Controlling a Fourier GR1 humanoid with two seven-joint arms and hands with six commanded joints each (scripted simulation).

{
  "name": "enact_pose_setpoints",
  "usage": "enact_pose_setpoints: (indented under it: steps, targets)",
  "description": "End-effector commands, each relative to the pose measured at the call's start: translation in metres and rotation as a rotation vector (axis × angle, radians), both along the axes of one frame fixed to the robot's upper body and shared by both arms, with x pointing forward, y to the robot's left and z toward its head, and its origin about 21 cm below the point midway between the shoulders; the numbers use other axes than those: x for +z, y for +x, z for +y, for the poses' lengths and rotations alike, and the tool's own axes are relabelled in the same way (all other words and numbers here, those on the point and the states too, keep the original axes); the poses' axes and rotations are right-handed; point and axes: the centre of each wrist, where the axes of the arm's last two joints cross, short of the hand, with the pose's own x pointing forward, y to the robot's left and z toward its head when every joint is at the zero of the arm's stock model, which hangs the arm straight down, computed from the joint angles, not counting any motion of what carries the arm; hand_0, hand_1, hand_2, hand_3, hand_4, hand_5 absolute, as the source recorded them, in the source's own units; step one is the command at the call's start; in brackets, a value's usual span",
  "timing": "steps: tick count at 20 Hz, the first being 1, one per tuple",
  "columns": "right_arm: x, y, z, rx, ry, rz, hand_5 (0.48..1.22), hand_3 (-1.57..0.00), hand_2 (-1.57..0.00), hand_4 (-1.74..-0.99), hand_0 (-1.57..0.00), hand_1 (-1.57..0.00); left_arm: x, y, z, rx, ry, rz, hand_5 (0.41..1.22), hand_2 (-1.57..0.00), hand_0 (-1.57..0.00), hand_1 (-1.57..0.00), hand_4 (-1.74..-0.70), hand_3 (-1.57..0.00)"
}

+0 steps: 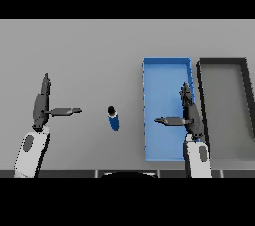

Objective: Pick up the blue pipe and place it into the blue bin.

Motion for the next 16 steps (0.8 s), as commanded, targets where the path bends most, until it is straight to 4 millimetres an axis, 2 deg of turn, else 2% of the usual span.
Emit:
enact_pose_setpoints:
  steps: [1,6,7,9,11,14,16]
  targets:
    - [0.0,0.0,-0.001,-0.001,0.0,0.0,0.594,0.0,0.0,-1.21,0.0,0.0,0.0,0.0,-0.001,-0.001,0.0,-0.005,0.594,0.0,0.0,0.0,-0.97,0.0]
    - [-0.001,-0.001,-0.009,-0.004,0.0,0.0,0.594,0.0,0.0,-1.21,0.0,0.0,0.0,-0.001,-0.006,-0.008,0.0,-0.015,0.594,0.0,0.0,0.0,-0.97,0.0]
    - [0.007,-0.003,-0.017,0.055,-0.15,-0.059,0.594,0.0,0.0,-1.21,0.0,0.0,0.005,-0.003,0.005,-0.157,0.082,-0.01,0.594,0.0,0.0,0.0,-0.97,0.0]
    - [0.013,-0.012,-0.02,0.122,-0.294,-0.11,0.589,0.0,0.0,-1.198,0.0,0.0,0.01,-0.005,0.02,-0.305,0.152,0.01,0.596,0.0,0.0,0.0,-0.97,0.0]
    - [0.012,-0.014,-0.019,0.149,-0.336,-0.109,0.587,0.0,0.0,-1.192,0.0,0.0,0.012,-0.006,0.026,-0.364,0.17,0.011,0.596,0.0,0.0,0.0,-0.97,0.0]
    - [0.015,-0.014,-0.02,0.161,-0.358,-0.089,0.585,0.0,0.0,-1.187,0.0,0.0,0.013,-0.008,0.024,-0.42,0.173,0.011,0.593,0.0,0.0,0.0,-0.97,0.0]
    - [0.016,-0.018,-0.018,0.161,-0.36,-0.103,0.58,0.0,0.0,-1.181,0.0,0.0,0.015,-0.018,0.022,-0.5,0.164,-0.003,0.586,0.0,0.0,0.0,-0.97,0.0]
